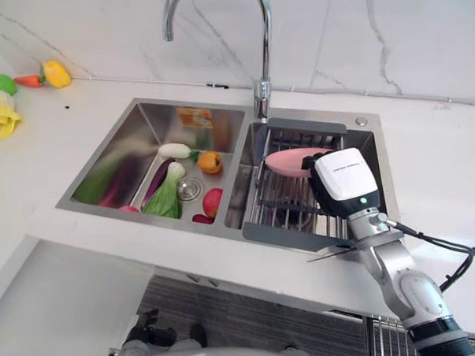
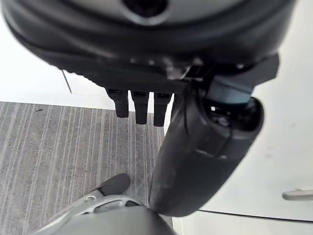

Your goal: Place the dishes in the dishwasher.

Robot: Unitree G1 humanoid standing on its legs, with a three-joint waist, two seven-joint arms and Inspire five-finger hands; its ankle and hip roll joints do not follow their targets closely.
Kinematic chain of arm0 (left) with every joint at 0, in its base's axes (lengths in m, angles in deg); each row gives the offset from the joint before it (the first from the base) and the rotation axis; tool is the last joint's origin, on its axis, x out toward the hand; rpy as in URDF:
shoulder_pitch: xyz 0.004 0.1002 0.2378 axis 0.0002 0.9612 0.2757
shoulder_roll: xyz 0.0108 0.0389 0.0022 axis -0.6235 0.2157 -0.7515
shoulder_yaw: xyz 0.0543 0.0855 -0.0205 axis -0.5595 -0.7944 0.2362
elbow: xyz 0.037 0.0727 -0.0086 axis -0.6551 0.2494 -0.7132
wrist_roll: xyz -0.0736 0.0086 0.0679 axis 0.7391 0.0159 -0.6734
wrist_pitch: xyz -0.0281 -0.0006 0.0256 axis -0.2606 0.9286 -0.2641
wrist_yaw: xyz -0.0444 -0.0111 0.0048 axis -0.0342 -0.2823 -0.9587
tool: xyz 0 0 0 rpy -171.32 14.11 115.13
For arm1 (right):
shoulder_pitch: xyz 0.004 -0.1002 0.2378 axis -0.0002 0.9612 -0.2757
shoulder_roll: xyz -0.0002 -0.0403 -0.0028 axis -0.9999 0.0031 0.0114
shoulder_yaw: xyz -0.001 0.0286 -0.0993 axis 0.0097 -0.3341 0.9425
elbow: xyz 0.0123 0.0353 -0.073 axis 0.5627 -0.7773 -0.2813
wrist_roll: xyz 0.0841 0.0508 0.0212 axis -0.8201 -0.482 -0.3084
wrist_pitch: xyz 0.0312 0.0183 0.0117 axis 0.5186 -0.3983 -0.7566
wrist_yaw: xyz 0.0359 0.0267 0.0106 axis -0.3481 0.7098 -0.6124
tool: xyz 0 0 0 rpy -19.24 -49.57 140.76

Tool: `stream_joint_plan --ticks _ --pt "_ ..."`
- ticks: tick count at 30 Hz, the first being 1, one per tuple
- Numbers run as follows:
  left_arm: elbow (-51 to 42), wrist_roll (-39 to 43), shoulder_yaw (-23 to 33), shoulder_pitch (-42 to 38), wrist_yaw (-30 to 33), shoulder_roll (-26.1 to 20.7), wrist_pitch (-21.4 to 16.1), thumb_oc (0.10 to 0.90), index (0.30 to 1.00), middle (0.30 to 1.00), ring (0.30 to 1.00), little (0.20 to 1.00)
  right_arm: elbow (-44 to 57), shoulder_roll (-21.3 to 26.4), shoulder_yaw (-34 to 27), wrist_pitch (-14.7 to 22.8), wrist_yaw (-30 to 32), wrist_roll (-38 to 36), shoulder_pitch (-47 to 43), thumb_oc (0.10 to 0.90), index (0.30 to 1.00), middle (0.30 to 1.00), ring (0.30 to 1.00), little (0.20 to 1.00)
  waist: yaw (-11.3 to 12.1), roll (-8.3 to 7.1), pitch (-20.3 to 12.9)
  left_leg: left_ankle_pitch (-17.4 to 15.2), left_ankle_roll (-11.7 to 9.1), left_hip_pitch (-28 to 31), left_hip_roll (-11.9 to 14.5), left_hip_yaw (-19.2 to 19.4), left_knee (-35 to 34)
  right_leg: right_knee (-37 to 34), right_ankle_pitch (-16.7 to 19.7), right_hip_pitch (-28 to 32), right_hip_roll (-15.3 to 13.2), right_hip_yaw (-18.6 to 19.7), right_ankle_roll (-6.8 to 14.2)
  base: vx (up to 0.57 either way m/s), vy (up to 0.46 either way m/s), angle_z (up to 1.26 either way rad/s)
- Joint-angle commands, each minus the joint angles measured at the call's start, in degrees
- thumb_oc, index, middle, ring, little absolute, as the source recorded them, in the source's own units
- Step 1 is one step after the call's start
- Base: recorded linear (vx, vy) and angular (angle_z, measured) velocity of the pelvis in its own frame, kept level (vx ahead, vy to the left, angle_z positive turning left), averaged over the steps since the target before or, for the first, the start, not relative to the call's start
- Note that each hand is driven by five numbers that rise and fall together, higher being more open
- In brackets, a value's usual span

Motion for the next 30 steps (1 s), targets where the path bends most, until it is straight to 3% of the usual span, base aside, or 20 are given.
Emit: stream_joint_plan --ticks 1,4,5,7,9,11,14,15,16,17,18,22,25,28,30 --pt "4.2 3.7 -1.2 -0.9 3.4 0.4 -0.9 0.800 0.900 0.900 0.900 0.900 10.6 3.3 -11.7 -2.3 10.7 -4.1 -6.1 0.400 0.300 0.300 0.300 0.300 0.3 -1.12 1.8 -4.2 -4.9 -4.0 -0.1 -14.2 10.5 -3.6 4.8 -0.7 -5.8 4.6 4.6 -0.04 0.079 -0.20" --pt "4.4 3.7 -1.2 -1.3 3.3 0.5 -0.8 0.800 0.900 0.900 0.900 0.900 11.1 3.7 -12.3 -2.0 10.8 -4.5 -6.9 0.400 0.300 0.300 0.300 0.300 0.1 -1.17 1.6 -5.6 -4.0 -3.9 -0.9 -16.2 9.1 -3.7 6.0 -2.5 -6.3 6.5 5.3 -0.04 0.130 -0.92" --pt "4.7 2.1 -2.3 -1.7 3.0 0.5 -0.4 0.800 0.900 0.900 0.900 0.900 13.0 4.4 -16.1 -1.9 11.0 -5.1 -5.5 0.400 0.300 0.300 0.300 0.300 -1.7 -1.29 1.2 -9.7 -1.3 -1.4 -1.1 -12.9 4.3 -3.5 7.9 -4.1 -8.2 9.4 6.7 0.02 0.412 -1.58" --pt "4.0 -3.7 -5.4 -2.3 1.6 -0.6 -0.5 0.800 0.900 0.900 0.900 0.900 16.5 2.9 -22.3 -2.7 11.9 -5.8 -2.7 0.400 0.300 0.300 0.300 0.300 -4.3 -2.21 1.0 -9.9 2.0 2.7 -4.2 -6.3 -1.8 -2.1 11.2 -8.6 -11.5 13.4 8.9 -0.02 0.503 -1.43" --pt "3.5 -5.3 -5.6 -2.2 0.1 -1.8 -0.7 0.800 0.900 0.900 0.900 0.900 18.1 0.9 -25.0 -2.9 12.9 -6.0 -1.9 0.400 0.300 0.300 0.300 0.300 -5.5 -2.37 1.8 -8.9 3.0 4.1 -4.8 -2.4 -4.7 0.9 12.5 -12.7 -11.4 15.6 9.2 -0.10 0.218 -1.05" --pt "3.4 -6.6 -5.3 -2.3 -0.5 -3.9 -0.6 0.800 0.900 0.900 0.900 0.900 18.1 0.3 -25.7 -3.0 12.9 -6.2 -2.1 0.400 0.300 0.300 0.300 0.300 -6.3 -2.50 3.7 -7.5 2.8 4.7 -3.4 2.5 -6.7 3.1 15.3 -17.2 -11.1 12.4 9.2 -0.21 0.139 -1.64" --pt "3.2 -6.3 -4.7 -2.2 -0.3 -4.4 -0.5 0.800 0.900 0.900 0.900 0.900 18.2 0.1 -25.6 -2.9 13.3 -6.1 -2.3 0.400 0.300 0.300 0.300 0.300 -6.0 -2.34 4.0 -7.3 2.9 4.4 -3.2 3.6 -6.7 4.2 14.4 -17.9 -11.1 10.0 9.2 -0.18 0.169 -1.36" --pt "3.2 -4.2 -1.3 -1.3 0.1 -5.2 -0.3 0.800 0.900 0.900 0.900 0.900 17.7 0.7 -25.7 -2.6 11.9 -5.4 0.0 0.400 0.300 0.300 0.300 0.300 -5.5 -2.00 4.1 -6.5 4.1 3.7 -3.6 7.3 -6.7 10.9 10.0 -15.4 -10.5 4.5 8.4 -0.19 0.230 -0.58" --pt "3.2 -4.2 -1.3 -1.3 0.1 -5.2 -0.3 0.800 0.900 0.900 0.900 0.900 17.7 0.7 -25.7 -2.6 11.9 -5.4 0.0 0.400 0.300 0.300 0.300 0.300 -5.5 -2.00 4.1 -6.5 4.1 3.7 -3.6 7.3 -6.7 10.9 10.0 -15.4 -10.5 4.5 8.4 -0.26 0.340 -0.78" --pt "3.2 -3.8 -0.4 -0.9 0.5 -4.9 -0.2 0.800 0.900 0.900 0.900 0.900 17.6 0.9 -26.9 -2.5 10.1 -4.6 2.6 0.400 0.300 0.300 0.300 0.300 -5.9 -1.56 3.8 -6.3 5.1 3.4 -3.7 8.5 -6.7 15.3 5.0 -14.3 -7.7 7.0 7.3 -0.16 0.115 -0.42" --pt "2.6 -3.0 0.9 0.1 0.4 -4.3 -0.3 0.800 0.900 0.900 0.900 0.900 18.0 0.7 -27.7 -2.7 9.4 -3.7 3.3 0.400 0.300 0.300 0.300 0.300 -4.5 -2.24 2.6 -5.9 5.0 2.2 -4.5 10.3 -6.7 9.5 3.3 -9.6 -6.2 6.1 6.7 -0.18 0.111 -0.69" --pt "1.6 -3.9 -0.5 -0.1 -0.6 -3.1 -0.9 0.800 0.900 0.900 0.900 0.900 16.5 0.7 -27.7 -3.2 7.9 -3.2 6.5 0.400 0.300 0.300 0.300 0.300 -4.0 -2.37 1.0 -3.9 3.6 1.5 -3.8 10.8 -6.7 -1.0 4.7 -6.7 -3.5 7.5 5.8 -0.02 -0.067 -0.59" --pt "1.5 -3.9 -0.6 0.0 -0.6 -3.0 -0.8 0.800 0.900 0.900 0.900 0.900 16.5 0.8 -27.8 -3.2 7.9 -3.2 6.7 0.400 0.300 0.300 0.300 0.300 -4.0 -2.27 0.9 -3.9 3.5 1.6 -3.7 10.8 -6.7 -1.5 5.0 -6.4 -3.3 7.4 5.7 0.01 -0.031 0.00" --pt "-0.2 -4.3 -1.9 1.2 -1.4 -1.6 -1.0 0.800 0.900 0.900 0.900 0.900 12.2 1.4 -25.1 -3.7 7.3 -2.5 9.3 0.400 0.300 0.300 0.300 0.300 -4.4 -0.62 0.9 -2.8 2.1 2.0 -2.4 10.8 -6.7 -3.7 5.2 -4.2 -2.8 5.0 5.6 -0.02 -0.056 0.04" --pt "-0.2 -4.3 -1.9 1.2 -1.4 -1.6 -1.0 0.800 0.900 0.900 0.900 0.900 12.2 1.4 -25.1 -3.7 7.3 -2.5 9.3 0.400 0.300 0.300 0.300 0.300 -4.4 -0.62 0.9 -2.8 2.1 2.0 -2.4 10.8 -6.7 -3.7 5.2 -4.2 -2.8 5.0 5.6 -0.02 -0.033 0.07"
